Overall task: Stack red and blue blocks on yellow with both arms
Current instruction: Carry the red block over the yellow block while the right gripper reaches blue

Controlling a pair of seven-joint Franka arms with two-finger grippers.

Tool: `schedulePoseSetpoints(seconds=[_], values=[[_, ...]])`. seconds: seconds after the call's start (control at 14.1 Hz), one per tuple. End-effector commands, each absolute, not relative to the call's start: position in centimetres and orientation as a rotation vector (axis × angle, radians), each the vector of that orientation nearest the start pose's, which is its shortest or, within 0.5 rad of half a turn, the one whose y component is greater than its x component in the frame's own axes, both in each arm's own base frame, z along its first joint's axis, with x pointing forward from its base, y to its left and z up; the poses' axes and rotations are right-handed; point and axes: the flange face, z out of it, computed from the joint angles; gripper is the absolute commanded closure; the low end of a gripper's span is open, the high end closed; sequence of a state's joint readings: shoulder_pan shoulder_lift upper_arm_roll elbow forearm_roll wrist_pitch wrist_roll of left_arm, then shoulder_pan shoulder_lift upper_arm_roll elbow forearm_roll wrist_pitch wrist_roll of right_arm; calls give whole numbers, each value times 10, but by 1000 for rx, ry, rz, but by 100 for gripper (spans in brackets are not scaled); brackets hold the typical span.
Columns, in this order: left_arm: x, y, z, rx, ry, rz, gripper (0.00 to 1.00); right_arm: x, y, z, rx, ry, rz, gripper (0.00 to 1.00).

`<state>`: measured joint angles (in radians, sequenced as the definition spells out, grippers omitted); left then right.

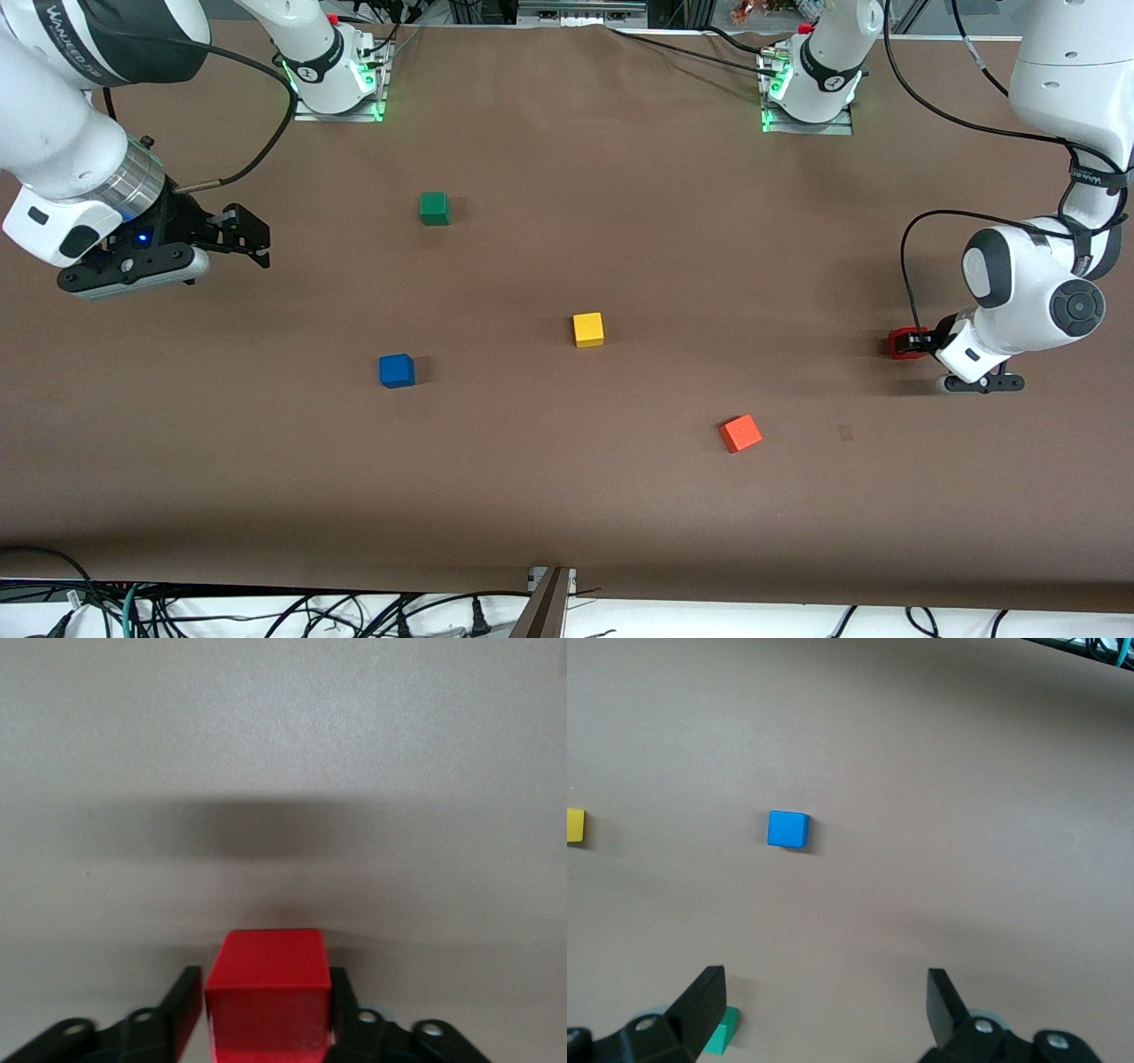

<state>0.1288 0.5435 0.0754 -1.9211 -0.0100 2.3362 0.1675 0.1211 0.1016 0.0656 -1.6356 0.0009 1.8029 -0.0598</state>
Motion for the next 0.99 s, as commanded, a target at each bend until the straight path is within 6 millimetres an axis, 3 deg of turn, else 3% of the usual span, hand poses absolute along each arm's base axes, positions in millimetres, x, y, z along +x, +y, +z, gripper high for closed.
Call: schedulePoseSetpoints(seconds=[0.0,0.14,0.28,0.5,0.64,0.71,0.85,0.92], values=[[591,117,209,-3143,-26,197,92,595,111,551,-3102,-383,-110,0],[600,102,230,-3151,-15,167,98,607,112,531,-3100,-397,-74,0],[619,66,258,-3174,18,94,100,620,120,504,-3104,-420,-58,0],[650,0,313,-3215,-21,87,100,628,124,488,-3101,-427,-65,0],[663,-60,342,-3239,-87,68,100,633,127,472,-3099,-431,-45,0],[661,-99,348,-3245,-105,62,100,635,128,461,-3098,-438,-24,0],[656,-193,348,-3237,-179,53,100,641,130,430,-3086,-486,45,0],[657,-231,345,-3240,-219,47,100,642,136,426,-3081,-479,35,0]])
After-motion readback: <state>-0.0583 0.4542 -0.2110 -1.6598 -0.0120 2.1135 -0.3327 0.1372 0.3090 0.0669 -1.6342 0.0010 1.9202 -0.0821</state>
